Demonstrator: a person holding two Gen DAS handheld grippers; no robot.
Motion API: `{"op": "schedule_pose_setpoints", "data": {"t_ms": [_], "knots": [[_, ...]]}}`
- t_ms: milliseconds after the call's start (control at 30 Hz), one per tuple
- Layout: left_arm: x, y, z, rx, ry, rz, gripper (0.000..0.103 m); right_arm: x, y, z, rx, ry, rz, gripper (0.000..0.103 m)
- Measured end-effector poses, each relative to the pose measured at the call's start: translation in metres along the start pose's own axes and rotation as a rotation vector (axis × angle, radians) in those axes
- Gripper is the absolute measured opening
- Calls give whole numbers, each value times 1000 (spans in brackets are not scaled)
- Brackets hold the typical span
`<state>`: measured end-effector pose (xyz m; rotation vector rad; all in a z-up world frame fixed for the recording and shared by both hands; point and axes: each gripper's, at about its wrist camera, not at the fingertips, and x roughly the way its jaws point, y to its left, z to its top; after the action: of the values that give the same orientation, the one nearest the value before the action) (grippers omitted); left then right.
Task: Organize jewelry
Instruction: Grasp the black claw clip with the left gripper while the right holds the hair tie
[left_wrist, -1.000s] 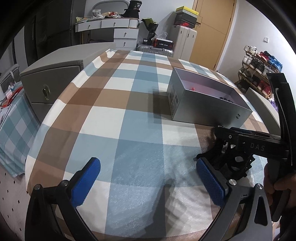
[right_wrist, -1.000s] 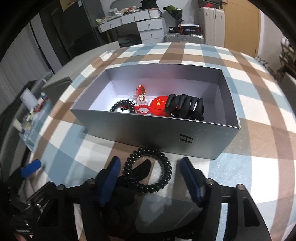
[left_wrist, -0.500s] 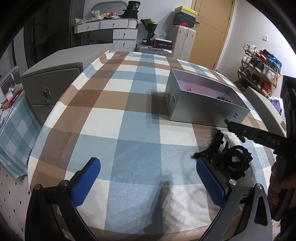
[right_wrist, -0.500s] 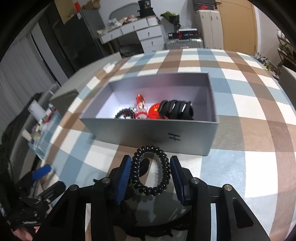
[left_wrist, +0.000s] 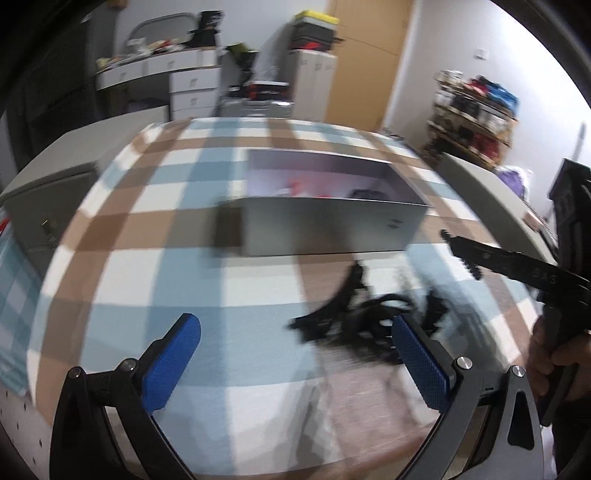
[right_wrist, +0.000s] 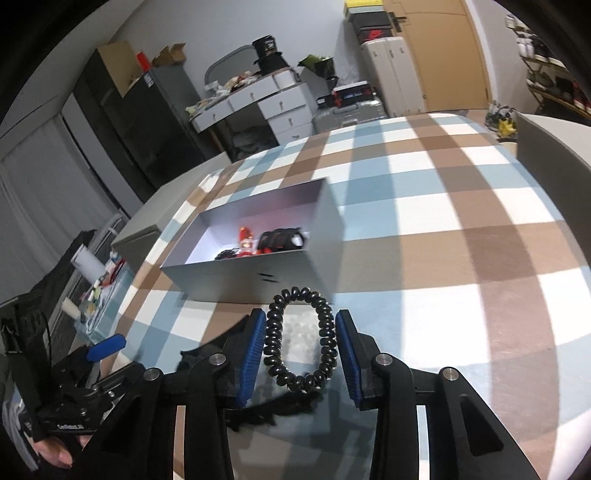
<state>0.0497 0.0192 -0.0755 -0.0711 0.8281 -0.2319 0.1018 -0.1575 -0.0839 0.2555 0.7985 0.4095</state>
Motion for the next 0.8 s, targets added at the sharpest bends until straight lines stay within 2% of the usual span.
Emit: {"op": "schedule_pose_setpoints", "data": {"t_ms": [167,433,633,700,733,800], "knots": [[10,-21,7,63,8,-87,101,-10,-17,-5,28,-15,-5,37],[26,-29,15,87,46,-151,99,-21,-31,-7,55,-41,9,37],[31,-34,11,106,82,-175,75,-22,-35,-9,67,-45,23,37],[31,-35,10,111,91,-181,53,-20,-35,-10,71,-42,28,37],[31,-35,9,113,95,-183,45,-20,-36,-11,73,-41,29,37],[30,-35,8,117,101,-197,45,-20,-35,-12,73,-39,31,37]]}}
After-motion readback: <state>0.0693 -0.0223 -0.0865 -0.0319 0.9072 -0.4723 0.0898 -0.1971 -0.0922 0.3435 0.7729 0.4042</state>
